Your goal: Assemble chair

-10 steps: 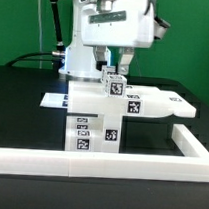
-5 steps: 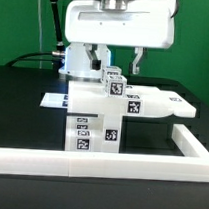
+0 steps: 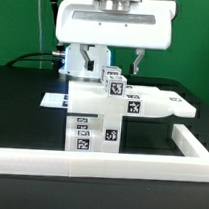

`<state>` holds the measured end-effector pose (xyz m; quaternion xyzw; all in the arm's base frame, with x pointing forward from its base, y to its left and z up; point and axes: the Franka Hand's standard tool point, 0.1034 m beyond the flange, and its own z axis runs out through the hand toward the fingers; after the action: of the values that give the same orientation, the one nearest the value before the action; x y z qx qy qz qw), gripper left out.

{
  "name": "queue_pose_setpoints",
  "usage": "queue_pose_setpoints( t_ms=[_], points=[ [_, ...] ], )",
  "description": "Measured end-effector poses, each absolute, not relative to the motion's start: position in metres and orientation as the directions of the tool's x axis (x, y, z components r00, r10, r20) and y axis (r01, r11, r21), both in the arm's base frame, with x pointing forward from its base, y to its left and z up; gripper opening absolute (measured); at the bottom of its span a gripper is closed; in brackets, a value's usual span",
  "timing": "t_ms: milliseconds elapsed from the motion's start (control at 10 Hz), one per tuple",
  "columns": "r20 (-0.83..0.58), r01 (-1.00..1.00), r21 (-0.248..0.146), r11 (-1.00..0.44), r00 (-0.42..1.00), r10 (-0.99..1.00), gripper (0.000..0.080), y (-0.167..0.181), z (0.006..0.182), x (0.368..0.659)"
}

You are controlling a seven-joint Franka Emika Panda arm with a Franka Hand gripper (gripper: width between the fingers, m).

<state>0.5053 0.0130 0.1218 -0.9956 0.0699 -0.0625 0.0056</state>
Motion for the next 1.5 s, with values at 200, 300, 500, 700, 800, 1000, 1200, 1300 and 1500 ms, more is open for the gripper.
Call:
queue_pose_setpoints(
  t_ms=[200, 300, 500, 700, 800, 1000, 1200, 1300, 1500],
  points=[
    [0.123, -0.034, -0.001, -0.999, 0.992, -0.034, 0.0649, 0.015, 0.1213, 0.5048],
    [0.12, 0.038, 0.013, -0.999, 0.992, 0.039, 0.0623, 0.0142, 0.1212, 0.5047],
    [0.12, 0.034, 0.012, -0.999, 0.992, 0.036, 0.0446, 0.014, 0.1211, 0.5047],
    [0.121, 0.009, 0.009, -1.0, 0.993, 0.01, 0.028, 0.014, 0.121, 0.5047],
    [0.121, 0.008, 0.008, -1.0, 0.993, 0.009, 0.0284, 0.014, 0.121, 0.5047],
    [0.121, -0.136, -0.011, -0.991, 0.983, -0.136, 0.0284, 0.0142, 0.1209, 0.5047],
    [0.118, -0.297, -0.038, -0.954, 0.947, -0.3, 0.0284, 0.0136, 0.1207, 0.5044],
    [0.111, -0.406, -0.056, -0.912, 0.905, -0.41, 0.0284, 0.0137, 0.1207, 0.5042],
    [0.099, -0.541, -0.076, -0.838, 0.832, -0.546, 0.0284, 0.0123, 0.1208, 0.504]
  ],
)
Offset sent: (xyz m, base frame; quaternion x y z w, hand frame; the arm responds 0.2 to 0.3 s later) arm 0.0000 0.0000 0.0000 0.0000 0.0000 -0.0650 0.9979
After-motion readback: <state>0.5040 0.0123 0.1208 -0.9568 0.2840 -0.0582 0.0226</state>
